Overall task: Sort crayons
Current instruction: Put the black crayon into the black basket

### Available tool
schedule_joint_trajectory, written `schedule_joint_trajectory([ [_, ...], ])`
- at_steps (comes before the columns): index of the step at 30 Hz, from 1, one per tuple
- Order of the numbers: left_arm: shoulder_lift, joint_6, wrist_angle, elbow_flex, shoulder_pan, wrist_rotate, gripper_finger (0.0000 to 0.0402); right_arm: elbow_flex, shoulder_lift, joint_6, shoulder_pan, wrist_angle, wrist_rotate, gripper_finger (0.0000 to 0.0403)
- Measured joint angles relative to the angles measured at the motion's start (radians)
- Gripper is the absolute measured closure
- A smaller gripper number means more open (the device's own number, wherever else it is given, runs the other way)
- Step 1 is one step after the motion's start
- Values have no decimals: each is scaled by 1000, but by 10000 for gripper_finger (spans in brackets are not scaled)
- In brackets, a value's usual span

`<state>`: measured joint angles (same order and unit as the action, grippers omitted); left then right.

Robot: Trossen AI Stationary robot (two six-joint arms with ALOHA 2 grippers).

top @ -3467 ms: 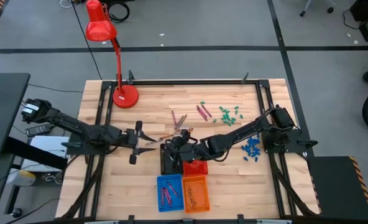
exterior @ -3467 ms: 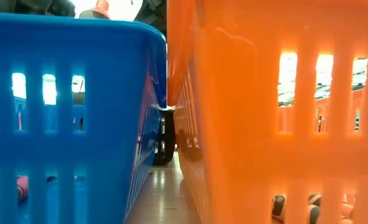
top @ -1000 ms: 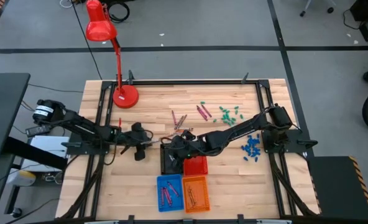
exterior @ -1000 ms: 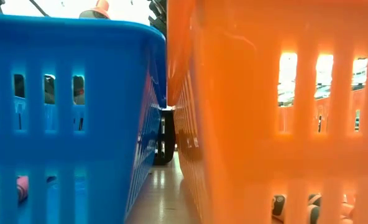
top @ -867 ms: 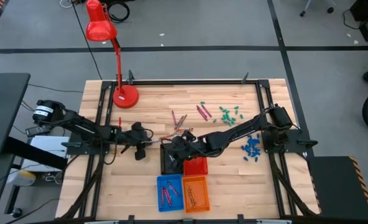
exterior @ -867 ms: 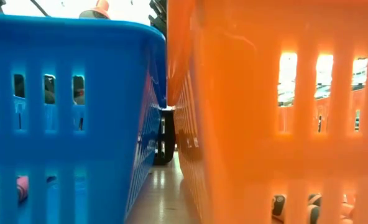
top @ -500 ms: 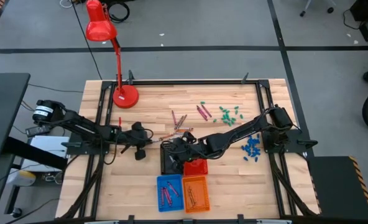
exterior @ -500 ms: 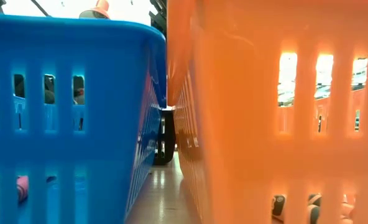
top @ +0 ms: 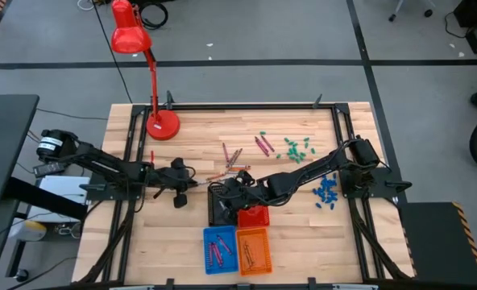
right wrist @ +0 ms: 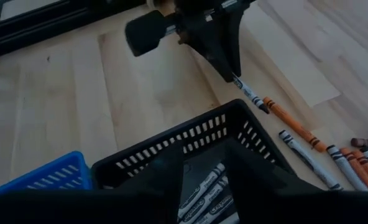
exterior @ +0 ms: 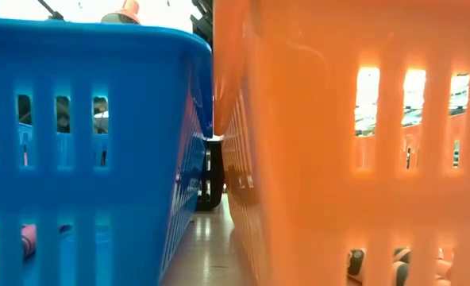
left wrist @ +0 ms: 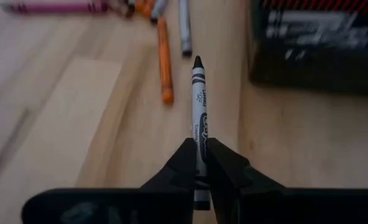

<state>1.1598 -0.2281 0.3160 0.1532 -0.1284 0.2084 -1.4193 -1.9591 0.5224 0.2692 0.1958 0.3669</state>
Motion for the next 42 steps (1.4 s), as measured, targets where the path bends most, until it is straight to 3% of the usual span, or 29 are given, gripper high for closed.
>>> schedule_joint_trajectory([
  [6,-79,34,34,1,2,7,367,0,0,-2,0,0,27,280],
  [15,-128,154,254,3,-5,24,366,0,0,-55,10,-36,241,280],
  [26,-128,266,478,4,-48,19,365,0,0,-148,11,-131,270,274],
  [34,-129,275,596,4,-53,-112,365,0,0,-277,48,-275,356,274],
  [42,-129,269,664,4,-53,-165,365,0,0,-414,82,-450,381,275],
])
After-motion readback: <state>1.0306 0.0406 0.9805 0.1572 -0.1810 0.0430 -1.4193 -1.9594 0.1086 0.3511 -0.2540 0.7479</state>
